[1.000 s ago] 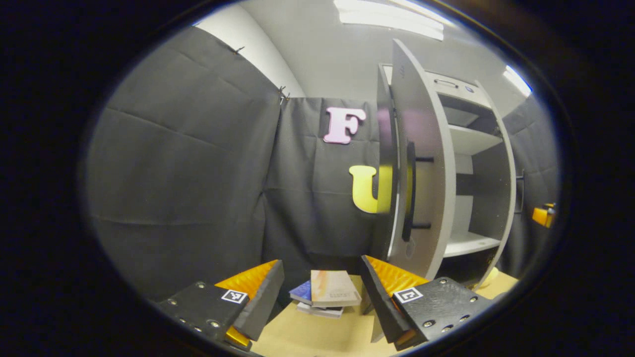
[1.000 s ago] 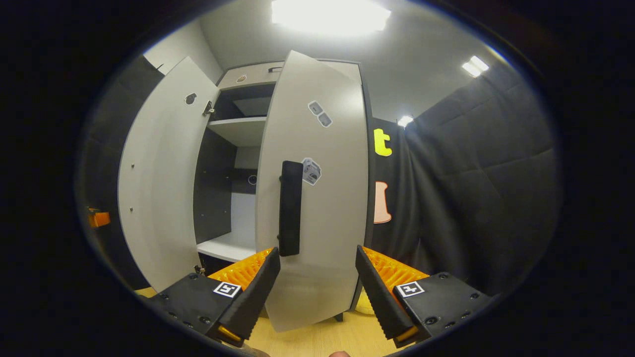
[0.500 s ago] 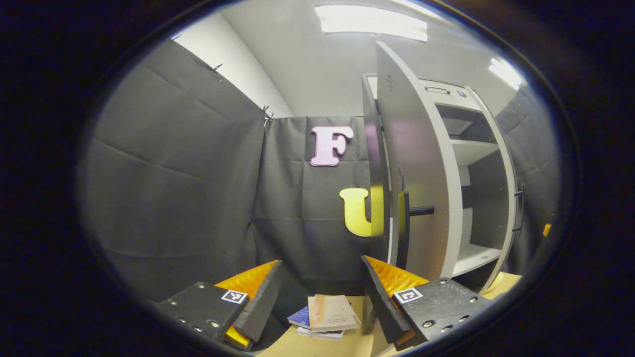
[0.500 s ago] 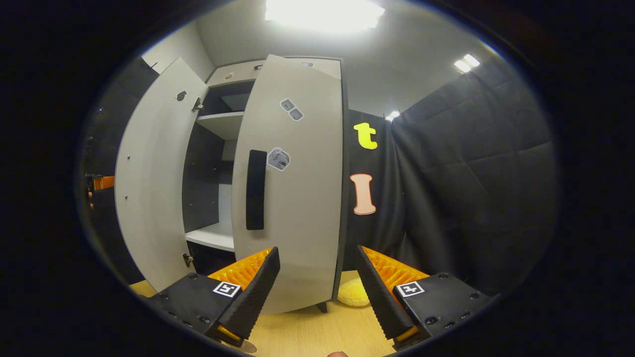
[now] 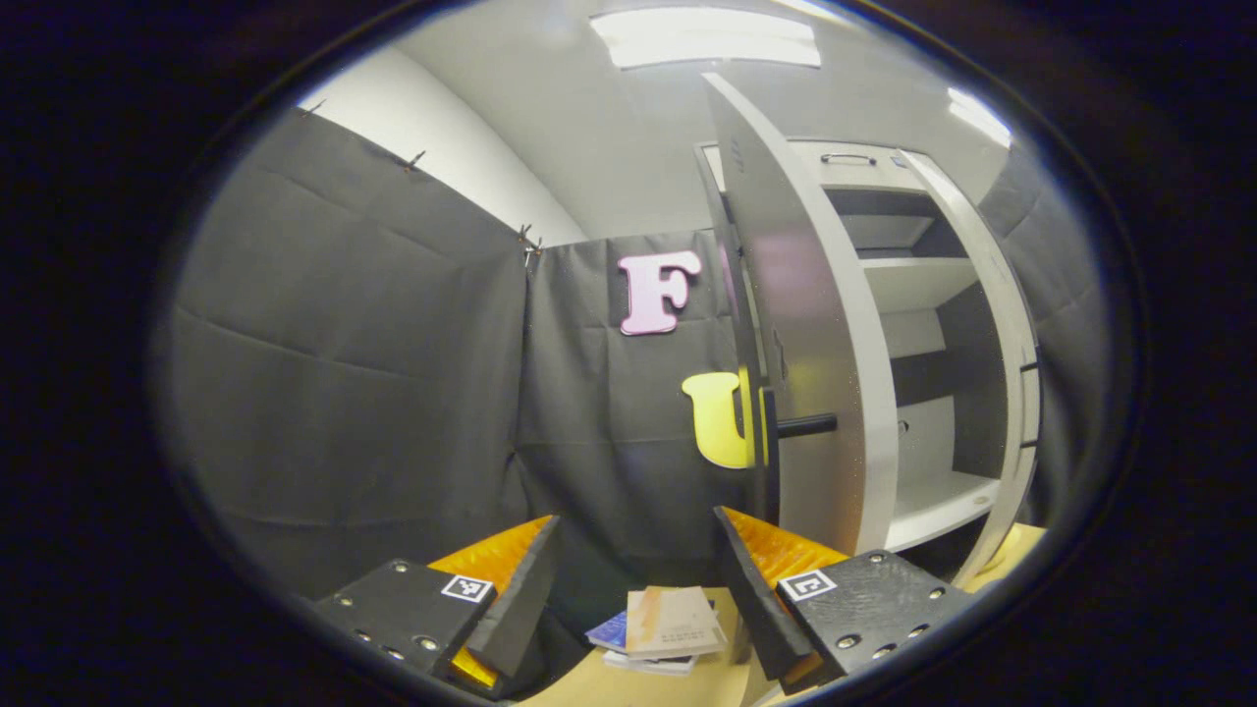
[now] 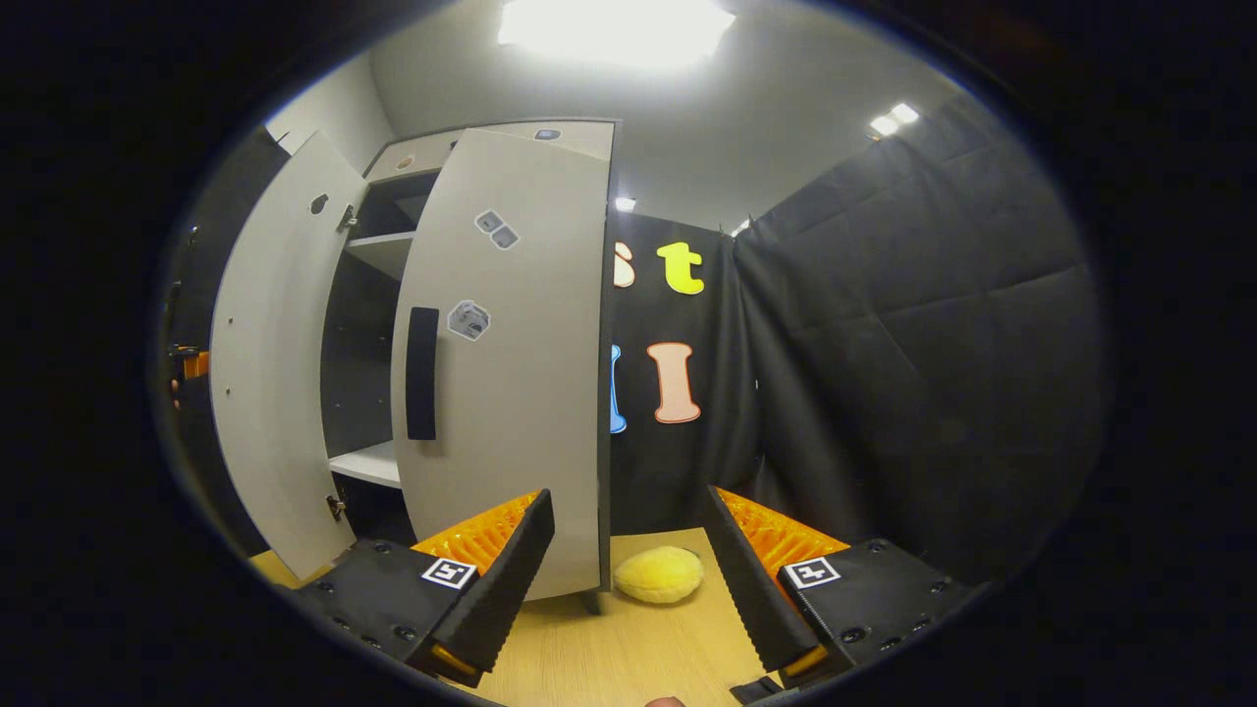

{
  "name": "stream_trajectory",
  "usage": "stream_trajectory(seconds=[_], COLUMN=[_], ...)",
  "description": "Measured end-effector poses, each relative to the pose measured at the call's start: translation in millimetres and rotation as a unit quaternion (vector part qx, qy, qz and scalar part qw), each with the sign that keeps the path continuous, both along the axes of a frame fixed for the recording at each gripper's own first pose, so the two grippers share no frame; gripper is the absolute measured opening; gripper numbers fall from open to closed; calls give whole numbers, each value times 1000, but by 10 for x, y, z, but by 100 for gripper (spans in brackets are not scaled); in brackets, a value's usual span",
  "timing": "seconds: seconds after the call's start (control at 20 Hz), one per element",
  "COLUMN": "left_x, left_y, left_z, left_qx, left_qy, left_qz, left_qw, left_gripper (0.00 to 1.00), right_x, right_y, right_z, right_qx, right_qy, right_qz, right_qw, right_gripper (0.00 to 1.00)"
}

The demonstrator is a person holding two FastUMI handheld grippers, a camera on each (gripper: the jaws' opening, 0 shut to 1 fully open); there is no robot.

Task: Grasp the bottle in the cabinet with the left hand and place it on the coaster, then close the right door with the right hand and the left door with the left hand.

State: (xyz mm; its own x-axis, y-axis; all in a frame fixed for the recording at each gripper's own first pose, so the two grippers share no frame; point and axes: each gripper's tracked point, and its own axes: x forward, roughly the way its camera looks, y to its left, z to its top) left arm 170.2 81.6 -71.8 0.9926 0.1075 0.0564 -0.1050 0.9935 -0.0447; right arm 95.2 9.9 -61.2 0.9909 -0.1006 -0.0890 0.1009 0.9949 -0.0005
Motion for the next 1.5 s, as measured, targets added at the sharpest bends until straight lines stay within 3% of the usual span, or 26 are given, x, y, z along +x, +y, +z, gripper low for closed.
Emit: stream_trajectory(seconds=[0.4, 1.1, 1.5], left_x=[-12, 79, 118], left_y=[-327, -843, -954], left_z=[64, 118, -8], left_qx=[-10, -34, -37], left_qy=[-10, -15, 19], left_qz=[-39, -96, -94], left_qw=[999, 995, 995], left_gripper=[95, 95, 95], right_x=[-27, -249, -347], right_y=[-184, -730, -791], right_z=[-55, -34, -130], right_qx=[-7, -14, -18], right_qy=[3, 7, 17], right_qz=[14, -19, -18], right_qw=[1000, 1000, 1000], right_gripper=[98, 96, 96])
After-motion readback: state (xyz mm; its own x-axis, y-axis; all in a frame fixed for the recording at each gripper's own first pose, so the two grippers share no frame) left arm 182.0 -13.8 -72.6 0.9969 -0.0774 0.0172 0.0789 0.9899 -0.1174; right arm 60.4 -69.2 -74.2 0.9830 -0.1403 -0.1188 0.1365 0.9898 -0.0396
